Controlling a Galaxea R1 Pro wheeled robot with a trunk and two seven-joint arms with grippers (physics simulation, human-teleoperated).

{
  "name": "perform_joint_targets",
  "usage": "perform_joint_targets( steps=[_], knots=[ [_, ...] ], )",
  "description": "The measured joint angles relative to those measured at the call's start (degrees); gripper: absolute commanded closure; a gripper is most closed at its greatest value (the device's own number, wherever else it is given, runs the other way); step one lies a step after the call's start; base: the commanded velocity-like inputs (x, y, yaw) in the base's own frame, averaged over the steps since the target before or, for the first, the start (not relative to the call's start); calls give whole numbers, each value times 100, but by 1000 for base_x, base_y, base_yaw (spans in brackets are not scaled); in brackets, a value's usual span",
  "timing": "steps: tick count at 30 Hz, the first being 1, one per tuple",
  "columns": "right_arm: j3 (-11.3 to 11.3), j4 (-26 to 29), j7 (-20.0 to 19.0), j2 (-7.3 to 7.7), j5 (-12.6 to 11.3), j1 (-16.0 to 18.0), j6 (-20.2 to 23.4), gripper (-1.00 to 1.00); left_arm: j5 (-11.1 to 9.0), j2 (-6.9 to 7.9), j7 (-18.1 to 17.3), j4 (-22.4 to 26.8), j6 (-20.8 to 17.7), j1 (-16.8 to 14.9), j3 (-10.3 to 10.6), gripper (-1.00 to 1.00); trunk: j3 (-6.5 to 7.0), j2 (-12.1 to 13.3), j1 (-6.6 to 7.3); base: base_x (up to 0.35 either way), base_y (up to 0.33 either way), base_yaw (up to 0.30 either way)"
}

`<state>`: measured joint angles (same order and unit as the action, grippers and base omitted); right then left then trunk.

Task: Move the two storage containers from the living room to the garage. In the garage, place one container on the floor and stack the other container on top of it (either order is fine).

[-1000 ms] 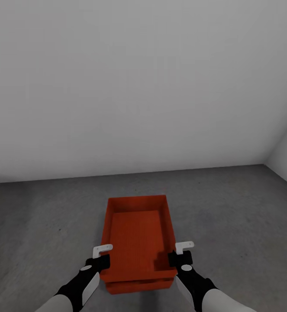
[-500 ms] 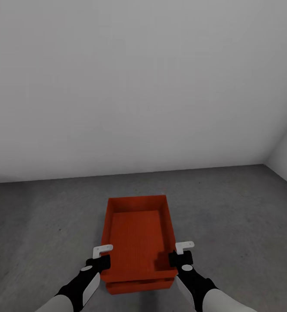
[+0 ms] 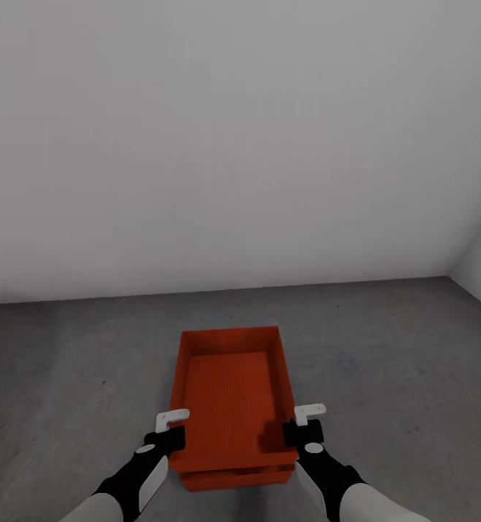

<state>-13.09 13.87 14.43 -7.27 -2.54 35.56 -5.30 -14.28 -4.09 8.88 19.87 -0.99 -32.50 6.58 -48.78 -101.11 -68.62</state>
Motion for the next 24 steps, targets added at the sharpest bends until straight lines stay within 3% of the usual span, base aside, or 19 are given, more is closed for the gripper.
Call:
perform_joint_targets(
  steps=[8,11,24],
  knots=[
    [5,0,-1,-1,-1,0,0,100,-4,2,4,11,-11,0,7,100,0,0,0,0,0,1],
    [28,-24,-2,-17,66,2,7,100,-137,32,-1,-9,2,12,93,100,0,0,0,0,0,0],
    [8,183,-10,16,81,1,49,100,-254,41,62,175,8,22,196,100,-1,0,0,0,0,0]
  ],
)
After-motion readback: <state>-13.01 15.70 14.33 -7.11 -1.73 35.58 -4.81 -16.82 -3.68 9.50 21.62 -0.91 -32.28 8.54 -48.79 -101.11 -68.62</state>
